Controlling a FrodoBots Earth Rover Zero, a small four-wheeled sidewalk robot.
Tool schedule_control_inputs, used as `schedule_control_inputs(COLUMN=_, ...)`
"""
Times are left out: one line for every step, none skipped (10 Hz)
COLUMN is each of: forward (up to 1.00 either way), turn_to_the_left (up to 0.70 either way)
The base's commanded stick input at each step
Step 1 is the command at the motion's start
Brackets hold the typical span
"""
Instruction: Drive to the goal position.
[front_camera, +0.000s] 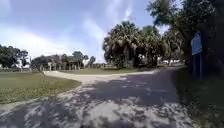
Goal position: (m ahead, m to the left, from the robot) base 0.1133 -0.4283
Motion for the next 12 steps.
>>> schedule_control_inputs(forward=0.00, turn_to_the_left=0.70)
schedule_control_inputs(forward=0.00, turn_to_the_left=0.70)
schedule_control_inputs(forward=0.00, turn_to_the_left=0.70)
schedule_control_inputs(forward=0.00, turn_to_the_left=0.70)
schedule_control_inputs(forward=0.00, turn_to_the_left=0.70)
schedule_control_inputs(forward=0.00, turn_to_the_left=0.70)
schedule_control_inputs(forward=0.00, turn_to_the_left=0.70)
schedule_control_inputs(forward=0.00, turn_to_the_left=0.70)
schedule_control_inputs(forward=0.00, turn_to_the_left=0.70)
schedule_control_inputs(forward=0.00, turn_to_the_left=0.70)
schedule_control_inputs(forward=0.00, turn_to_the_left=0.70)
schedule_control_inputs(forward=0.00, turn_to_the_left=0.70)
